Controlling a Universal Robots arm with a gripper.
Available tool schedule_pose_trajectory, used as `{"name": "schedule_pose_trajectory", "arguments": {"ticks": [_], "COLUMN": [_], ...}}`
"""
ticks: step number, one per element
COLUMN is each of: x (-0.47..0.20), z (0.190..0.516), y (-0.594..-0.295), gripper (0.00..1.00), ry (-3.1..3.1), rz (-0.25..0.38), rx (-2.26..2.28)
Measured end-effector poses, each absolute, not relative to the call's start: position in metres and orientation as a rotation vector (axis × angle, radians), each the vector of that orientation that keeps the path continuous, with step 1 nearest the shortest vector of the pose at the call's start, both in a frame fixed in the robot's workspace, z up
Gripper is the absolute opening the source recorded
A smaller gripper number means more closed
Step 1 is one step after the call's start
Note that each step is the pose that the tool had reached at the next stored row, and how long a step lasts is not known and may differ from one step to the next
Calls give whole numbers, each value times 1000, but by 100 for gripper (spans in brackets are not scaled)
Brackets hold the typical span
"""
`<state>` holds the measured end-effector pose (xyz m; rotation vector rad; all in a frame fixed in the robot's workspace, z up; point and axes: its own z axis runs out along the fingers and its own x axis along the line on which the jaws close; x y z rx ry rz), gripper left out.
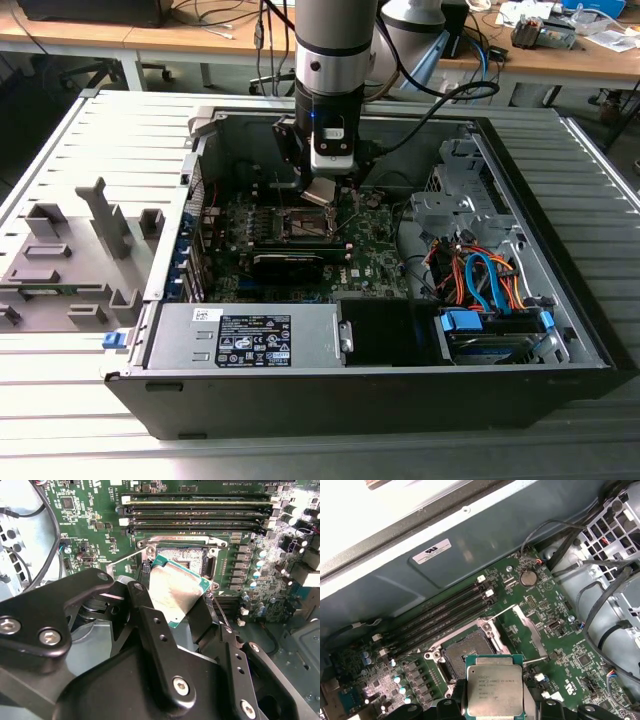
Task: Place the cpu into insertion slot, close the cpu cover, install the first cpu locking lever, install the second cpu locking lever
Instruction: 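Place the cpu into insertion slot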
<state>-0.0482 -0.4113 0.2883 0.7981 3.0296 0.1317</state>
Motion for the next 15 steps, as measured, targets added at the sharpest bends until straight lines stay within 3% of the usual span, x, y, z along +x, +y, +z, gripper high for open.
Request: {"name": "schedule_pose_trajectory", "arguments": {"ticks": [15], "x": [-48], "z": [288], "y": [-411], "gripper": [54], "ry": [3018], "rz": [128], "rx": [835]}}
